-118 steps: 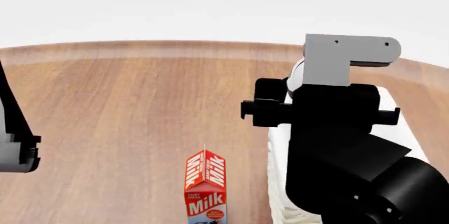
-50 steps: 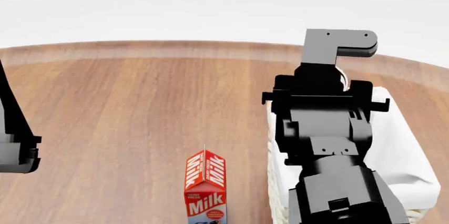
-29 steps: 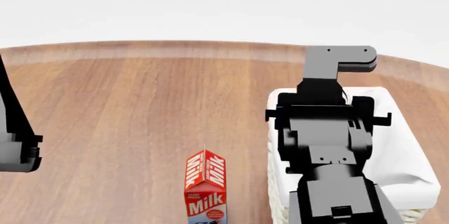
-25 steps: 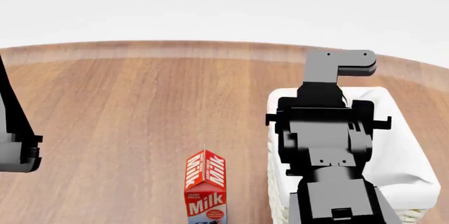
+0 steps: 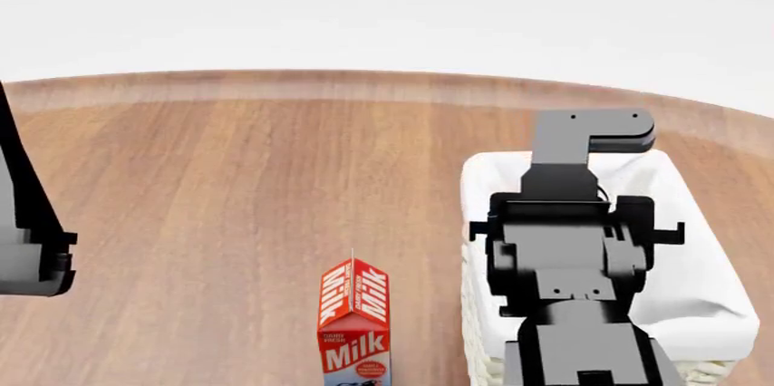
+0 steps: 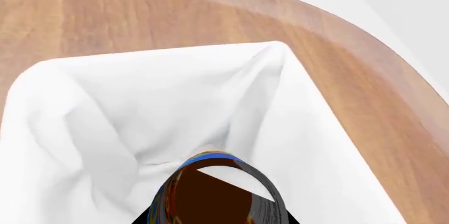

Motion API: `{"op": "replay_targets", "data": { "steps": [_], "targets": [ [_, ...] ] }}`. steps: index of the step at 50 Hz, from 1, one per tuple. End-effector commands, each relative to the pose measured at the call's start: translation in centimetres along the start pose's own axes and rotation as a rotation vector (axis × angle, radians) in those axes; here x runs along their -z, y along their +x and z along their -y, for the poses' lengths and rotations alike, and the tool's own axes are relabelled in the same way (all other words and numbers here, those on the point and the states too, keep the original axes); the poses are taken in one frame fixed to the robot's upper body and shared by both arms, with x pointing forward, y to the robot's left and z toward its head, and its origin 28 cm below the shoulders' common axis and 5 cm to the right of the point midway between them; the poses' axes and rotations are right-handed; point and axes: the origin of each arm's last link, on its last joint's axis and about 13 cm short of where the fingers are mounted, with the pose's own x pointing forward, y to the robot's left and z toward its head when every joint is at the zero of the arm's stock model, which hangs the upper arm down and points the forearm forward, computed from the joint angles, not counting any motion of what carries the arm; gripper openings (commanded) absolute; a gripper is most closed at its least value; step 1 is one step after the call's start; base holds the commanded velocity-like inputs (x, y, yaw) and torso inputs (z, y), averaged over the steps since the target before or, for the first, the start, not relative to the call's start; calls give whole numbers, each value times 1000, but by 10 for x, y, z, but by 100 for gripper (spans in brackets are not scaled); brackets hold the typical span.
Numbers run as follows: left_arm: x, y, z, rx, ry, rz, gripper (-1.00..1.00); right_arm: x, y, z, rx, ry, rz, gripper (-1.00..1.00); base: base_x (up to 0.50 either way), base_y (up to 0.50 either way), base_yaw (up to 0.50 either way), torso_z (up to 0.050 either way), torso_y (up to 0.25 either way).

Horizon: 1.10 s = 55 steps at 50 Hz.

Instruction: Pick up the alphabet soup and the tomato sauce, and put them in the basket.

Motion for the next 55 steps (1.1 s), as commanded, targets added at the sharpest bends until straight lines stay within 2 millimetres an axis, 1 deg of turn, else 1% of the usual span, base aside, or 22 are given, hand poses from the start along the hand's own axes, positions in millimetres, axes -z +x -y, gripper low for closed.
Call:
{"op": "replay_targets", "data": {
  "steps": [1,35,36,42,45,51,55],
  "targets": [
    [0,1,0,1,0,1,100,-2,1,7,39,-54,13,-100,0,0,0,0,10],
    [-1,2,1,4,-2,4,100,-3,1,6,35,-57,33,-100,0,0,0,0,0],
    [-1,2,1,5,-2,5,100,-3,1,6,36,-56,33,100,0,0,0,0,0],
    [0,1,1,5,-3,3,100,-2,1,5,25,-57,32,100,0,0,0,0,0],
    [-1,2,0,4,-2,4,100,-5,0,5,22,-54,36,100,0,0,0,0,0],
    [0,1,1,5,-5,2,100,-15,-3,7,8,-36,63,100,0,0,0,0,0],
    [-1,1,1,4,-7,4,100,-28,-8,9,-5,-23,93,100,0,0,0,0,0]
  ]
}}
